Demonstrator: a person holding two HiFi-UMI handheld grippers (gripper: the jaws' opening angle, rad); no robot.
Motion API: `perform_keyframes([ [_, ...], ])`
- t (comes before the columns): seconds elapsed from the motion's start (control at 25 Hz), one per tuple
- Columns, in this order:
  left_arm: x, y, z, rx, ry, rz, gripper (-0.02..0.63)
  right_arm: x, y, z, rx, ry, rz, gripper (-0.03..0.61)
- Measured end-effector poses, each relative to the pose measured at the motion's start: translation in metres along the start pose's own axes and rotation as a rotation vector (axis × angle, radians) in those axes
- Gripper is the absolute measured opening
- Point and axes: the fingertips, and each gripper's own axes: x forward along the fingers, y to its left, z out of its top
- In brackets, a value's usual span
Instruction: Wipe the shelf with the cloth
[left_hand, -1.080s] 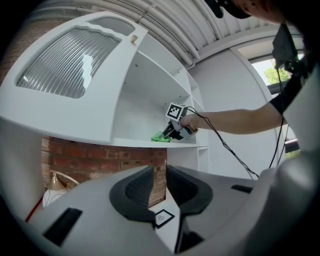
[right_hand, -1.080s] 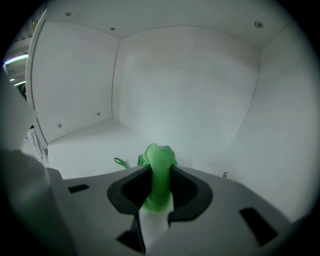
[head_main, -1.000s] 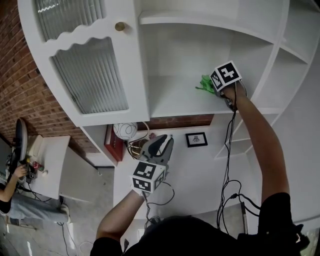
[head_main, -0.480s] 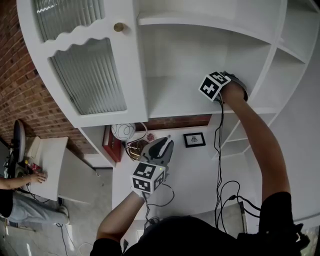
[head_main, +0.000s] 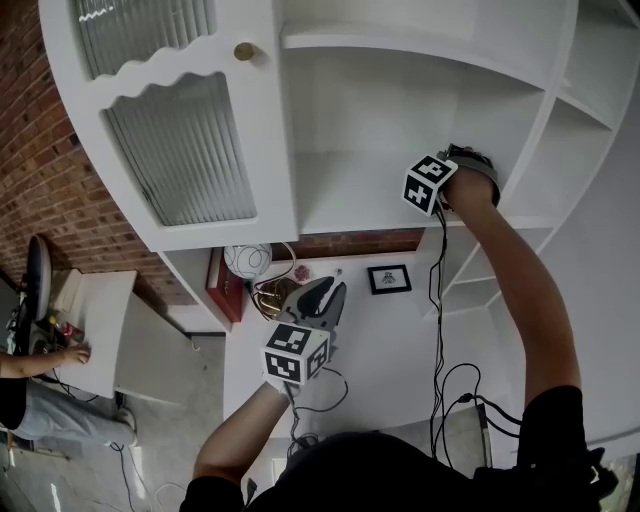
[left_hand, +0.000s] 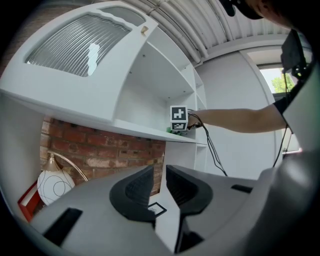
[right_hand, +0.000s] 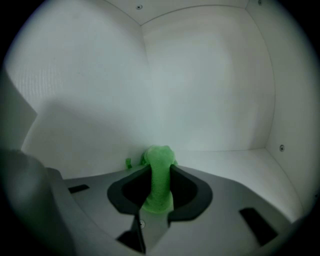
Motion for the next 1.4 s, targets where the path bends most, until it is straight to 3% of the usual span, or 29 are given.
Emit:
perform_keyframes([
  [0.08,0.0,-0.002,0.0,0.003,0.001,-0.002,0.077,-0.012,-0.006,0.009,0.025,-0.069,-0.021,0.094],
  [0.16,0.0,-0.003,0.0,0.005,0.002,0.0,0.077,-0.031,-0.012,0.027,0.118,-0.201,0.014,0.094],
  [0.4,-0.014,0.001,-0.002,0.009,0.007,0.035,0.077,-0.112,-0.029,0.086,0.611,-0.701,0.415,0.092],
  [0.64,-0.041,0.022,0.002,0.01,0.0,0.117,0.077,-0.179,-0.025,0.141,0.869,-0.953,0.818,0.092],
  [0.8,-0.061,0.033,0.005,0.01,-0.004,0.17,0.077,-0.209,0.0,0.174,0.912,-0.997,1.067,0.092],
  [0.96,-0.078,0.043,0.002,0.006,-0.002,0.21,0.077,-0.218,0.028,0.199,0.901,-0.957,1.224,0.092],
  [1.08,-0.086,0.047,-0.002,0.002,0.002,0.226,0.077,-0.21,0.047,0.21,0.851,-0.899,1.246,0.094],
  [1.24,-0.089,0.052,-0.004,0.004,0.01,0.235,0.077,-0.19,0.062,0.216,0.785,-0.808,1.198,0.092],
  [1.4,-0.085,0.054,-0.002,0.015,0.008,0.23,0.077,-0.184,0.064,0.215,0.756,-0.781,1.158,0.092],
])
